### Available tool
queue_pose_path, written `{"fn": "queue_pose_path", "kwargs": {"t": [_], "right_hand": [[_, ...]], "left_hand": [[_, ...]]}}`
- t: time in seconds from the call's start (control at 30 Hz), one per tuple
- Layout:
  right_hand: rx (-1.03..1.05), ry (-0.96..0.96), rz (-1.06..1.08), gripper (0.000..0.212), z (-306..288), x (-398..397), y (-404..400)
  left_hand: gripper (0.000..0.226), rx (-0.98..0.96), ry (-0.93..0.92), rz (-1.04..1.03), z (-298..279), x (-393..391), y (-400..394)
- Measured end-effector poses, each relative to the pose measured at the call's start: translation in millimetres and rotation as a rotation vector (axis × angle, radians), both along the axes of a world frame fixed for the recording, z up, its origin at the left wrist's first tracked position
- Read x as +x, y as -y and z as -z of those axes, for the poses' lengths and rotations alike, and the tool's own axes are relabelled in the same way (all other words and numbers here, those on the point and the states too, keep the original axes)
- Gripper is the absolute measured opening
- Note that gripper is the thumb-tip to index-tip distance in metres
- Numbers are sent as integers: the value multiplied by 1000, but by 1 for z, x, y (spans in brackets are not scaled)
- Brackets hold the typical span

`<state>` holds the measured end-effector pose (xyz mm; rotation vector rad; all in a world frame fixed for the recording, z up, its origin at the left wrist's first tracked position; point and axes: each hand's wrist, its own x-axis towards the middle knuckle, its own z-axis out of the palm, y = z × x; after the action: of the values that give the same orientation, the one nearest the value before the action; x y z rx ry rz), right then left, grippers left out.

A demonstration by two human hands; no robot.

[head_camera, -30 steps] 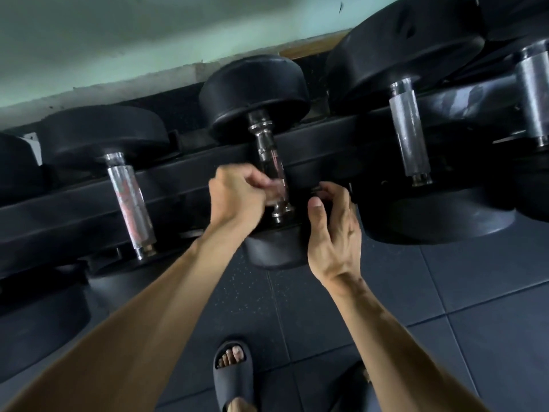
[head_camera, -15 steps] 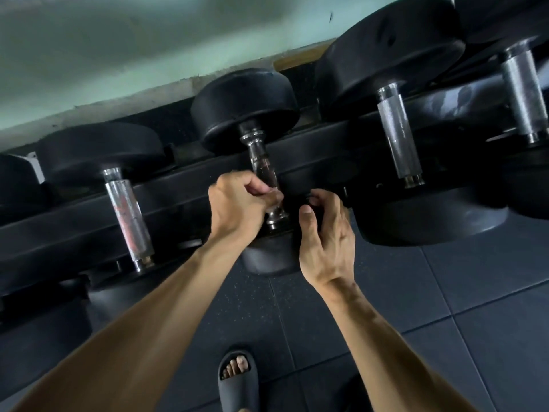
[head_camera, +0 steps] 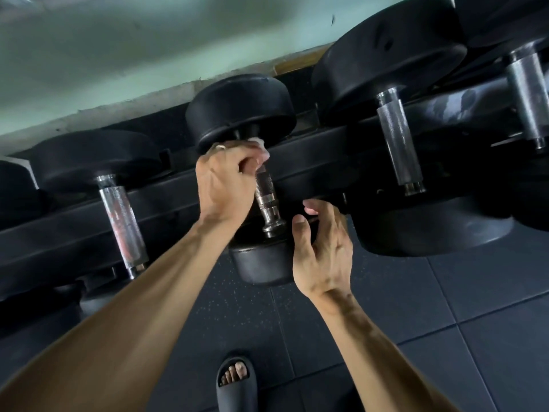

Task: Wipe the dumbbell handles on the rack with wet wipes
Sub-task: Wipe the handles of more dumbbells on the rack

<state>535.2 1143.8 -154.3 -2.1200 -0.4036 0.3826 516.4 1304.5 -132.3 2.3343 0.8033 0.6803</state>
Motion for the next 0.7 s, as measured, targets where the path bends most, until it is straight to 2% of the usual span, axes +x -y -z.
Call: {"fn": "queue_pose_path", "kwargs": {"t": [0.07,0.2,0.33,0.4,0.5,0.6,0.7], "right_hand": [[-3,9,-3,58,1,0,0],[-16,27,-11,58,0,1,-1],[-29,5,0,59,1,0,0],[-38,17,4,58,1,0,-1],[-39,20,17,57,0,0,-1],[-47,-29,51,67,-6,-3,-1],[-72,-138,125,91,-8,-13,6]], "left_hand": [[9,13,-12,4,3,1,7],[10,22,-127,203,8,-14,13],[6,154,-101,152,7,1,-10],[7,148,-115,155,8,-1,-4],[10,34,-135,326,10,-11,8],[8,-6,-139,425,7,-8,0],[8,70,-124,351,-2,-1,-13]]}}
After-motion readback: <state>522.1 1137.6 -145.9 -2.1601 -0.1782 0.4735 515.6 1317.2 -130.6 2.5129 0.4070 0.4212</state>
